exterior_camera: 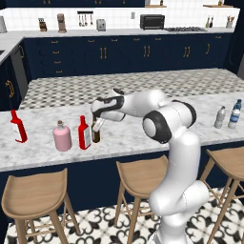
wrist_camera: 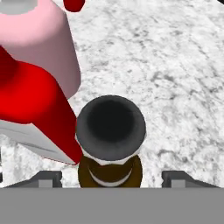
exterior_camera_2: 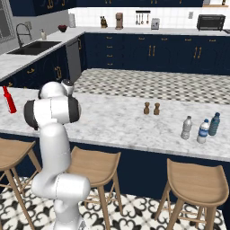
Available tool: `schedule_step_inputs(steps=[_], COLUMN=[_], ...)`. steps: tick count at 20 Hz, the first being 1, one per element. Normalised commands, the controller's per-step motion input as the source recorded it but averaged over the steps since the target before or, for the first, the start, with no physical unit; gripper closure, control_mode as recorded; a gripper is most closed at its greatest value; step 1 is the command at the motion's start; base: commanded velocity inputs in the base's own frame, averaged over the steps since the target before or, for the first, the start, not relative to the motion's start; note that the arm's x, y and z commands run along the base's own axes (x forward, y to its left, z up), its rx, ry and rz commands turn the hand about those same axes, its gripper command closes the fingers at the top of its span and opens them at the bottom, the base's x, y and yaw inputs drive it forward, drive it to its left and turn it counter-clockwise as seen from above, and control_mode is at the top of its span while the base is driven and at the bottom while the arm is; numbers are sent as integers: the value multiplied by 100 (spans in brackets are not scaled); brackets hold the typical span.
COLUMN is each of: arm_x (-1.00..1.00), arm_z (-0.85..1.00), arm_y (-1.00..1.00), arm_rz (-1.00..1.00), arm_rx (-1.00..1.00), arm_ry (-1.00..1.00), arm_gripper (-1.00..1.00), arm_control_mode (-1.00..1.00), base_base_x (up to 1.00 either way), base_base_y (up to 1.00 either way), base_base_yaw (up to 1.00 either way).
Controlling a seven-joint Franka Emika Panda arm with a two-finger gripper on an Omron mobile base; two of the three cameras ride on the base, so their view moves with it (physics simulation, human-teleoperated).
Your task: Move the plastic bottles in the middle to the plastics group, and the glass bottles in the middle to the glass group.
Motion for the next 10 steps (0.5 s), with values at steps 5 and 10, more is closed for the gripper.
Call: schedule_step_inputs(steps=[5,10], arm_x=[-13,-16], arm_z=[47,61], arm_y=[-18,-24], arm_rz=[0,0], arm_rx=[0,0], arm_ry=[-3,-2], arm_gripper=[-100,-100], arm_control_mode=[-100,-100], base_base_x=[0,0], base_base_y=[0,0], base_base_yaw=[0,0])
